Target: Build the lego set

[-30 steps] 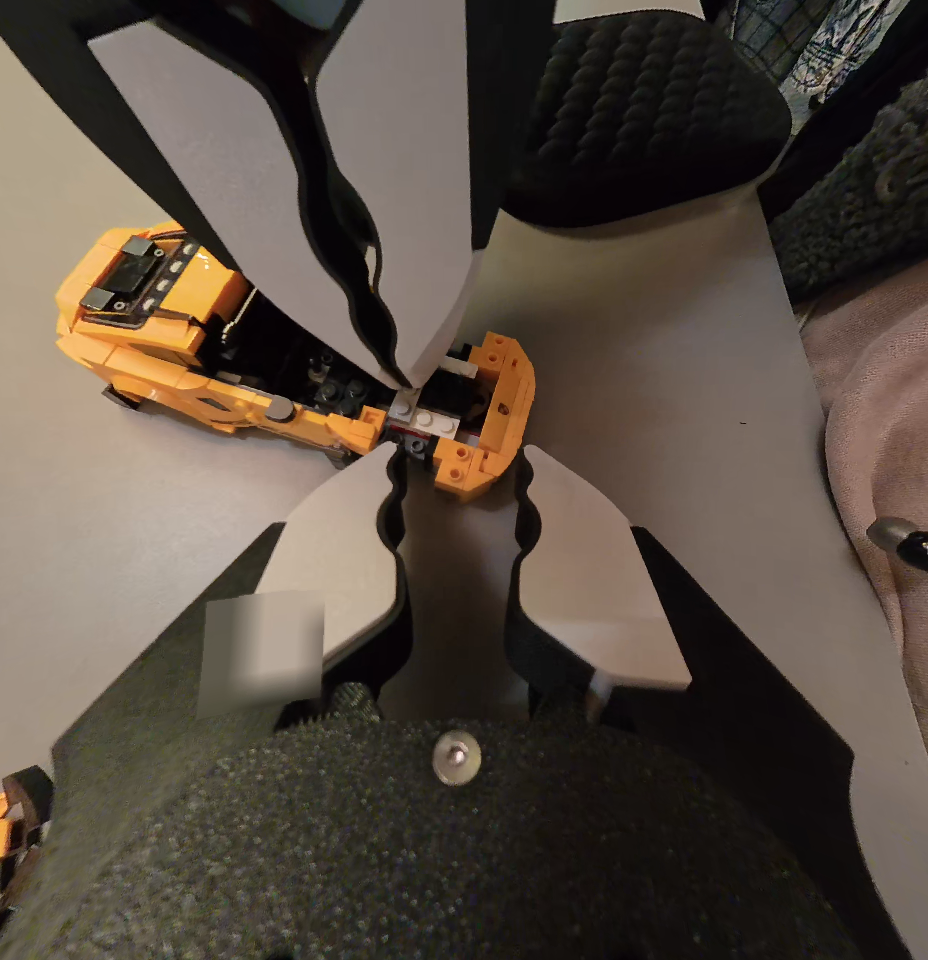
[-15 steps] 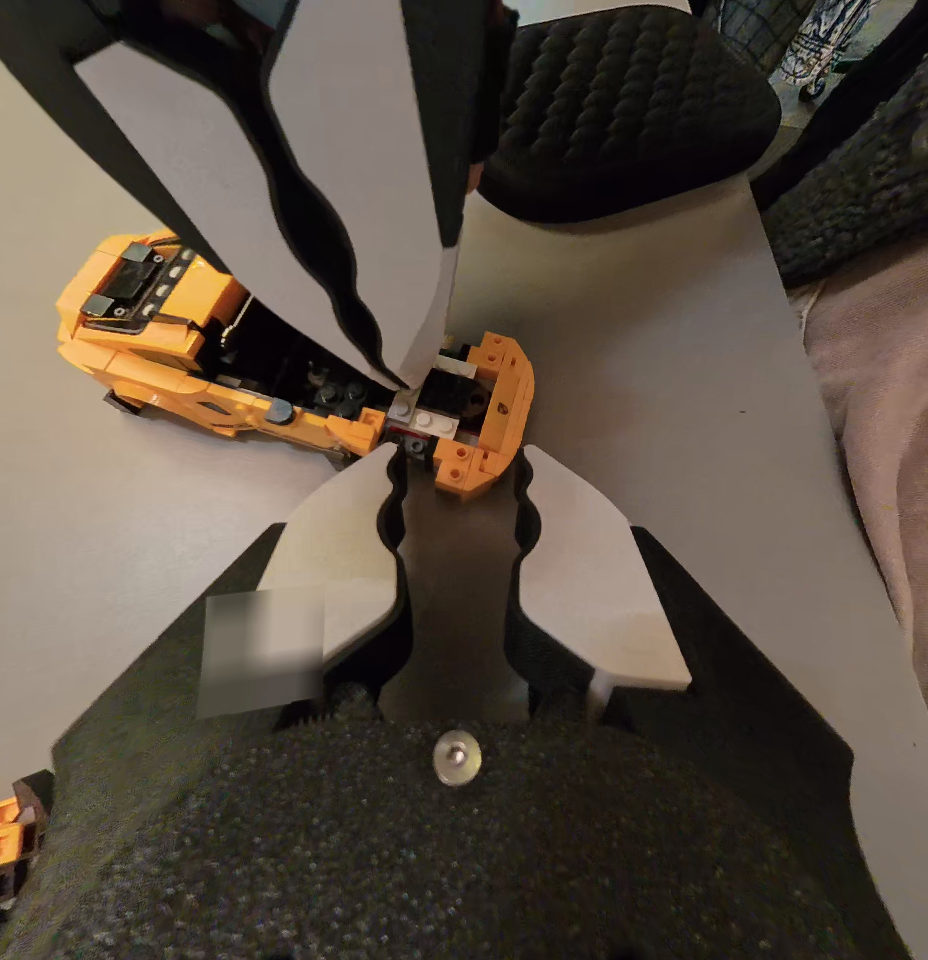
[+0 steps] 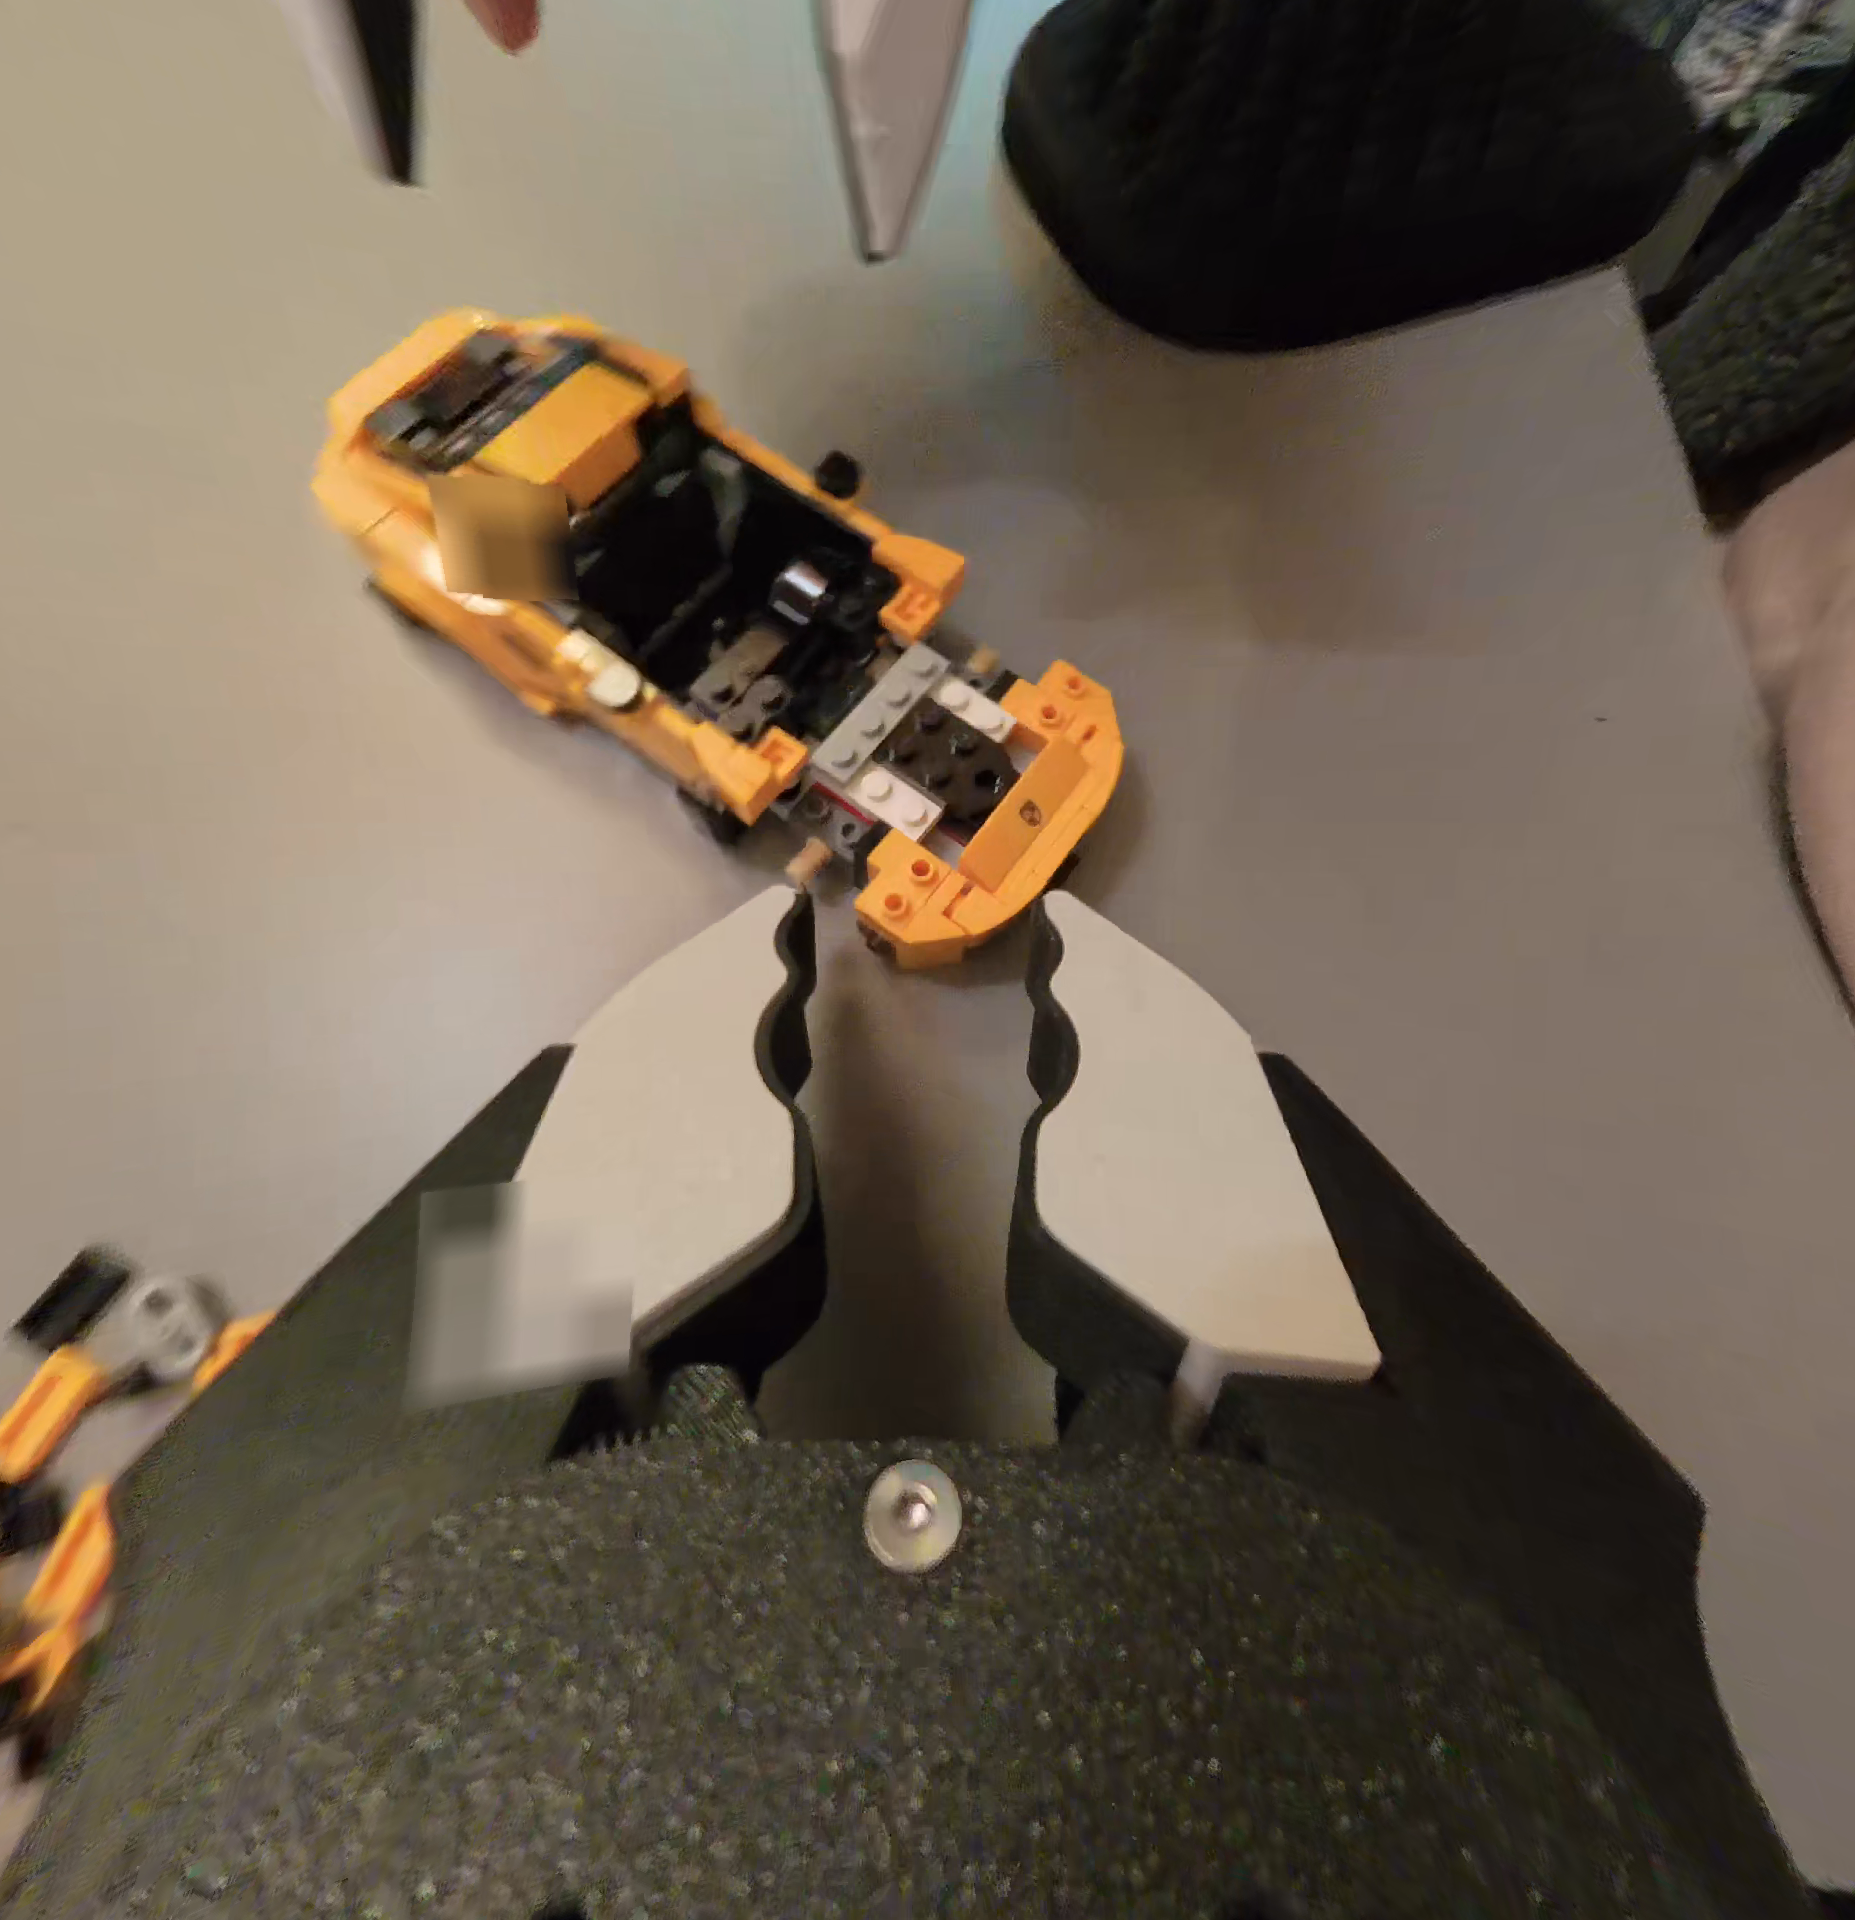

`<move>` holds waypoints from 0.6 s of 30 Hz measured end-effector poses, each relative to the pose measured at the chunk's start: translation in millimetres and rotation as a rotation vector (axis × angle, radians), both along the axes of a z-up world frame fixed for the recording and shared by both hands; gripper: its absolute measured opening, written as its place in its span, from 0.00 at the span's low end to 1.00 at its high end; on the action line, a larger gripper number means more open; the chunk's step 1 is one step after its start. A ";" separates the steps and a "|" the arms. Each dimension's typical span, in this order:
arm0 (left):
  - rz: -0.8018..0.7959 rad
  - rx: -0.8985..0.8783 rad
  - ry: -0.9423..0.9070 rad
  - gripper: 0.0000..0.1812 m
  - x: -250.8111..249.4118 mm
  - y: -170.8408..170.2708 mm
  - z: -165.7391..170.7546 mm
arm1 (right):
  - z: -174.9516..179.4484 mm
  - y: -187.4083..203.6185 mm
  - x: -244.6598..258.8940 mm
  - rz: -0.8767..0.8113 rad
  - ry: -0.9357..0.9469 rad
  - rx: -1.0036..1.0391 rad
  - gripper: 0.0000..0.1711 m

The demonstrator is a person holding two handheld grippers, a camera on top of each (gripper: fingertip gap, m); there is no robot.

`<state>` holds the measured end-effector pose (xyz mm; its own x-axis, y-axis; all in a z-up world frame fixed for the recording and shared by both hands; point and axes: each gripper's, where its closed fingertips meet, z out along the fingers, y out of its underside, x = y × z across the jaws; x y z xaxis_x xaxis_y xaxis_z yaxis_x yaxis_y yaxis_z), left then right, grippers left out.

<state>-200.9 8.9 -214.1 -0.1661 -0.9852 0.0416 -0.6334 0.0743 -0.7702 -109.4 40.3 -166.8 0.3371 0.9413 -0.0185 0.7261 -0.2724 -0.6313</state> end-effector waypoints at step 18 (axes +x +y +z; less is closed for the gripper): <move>0.274 -0.041 0.142 0.40 9.4 15.5 -10.8 | -47.9 31.6 4.5 0.214 -0.048 -0.037 0.46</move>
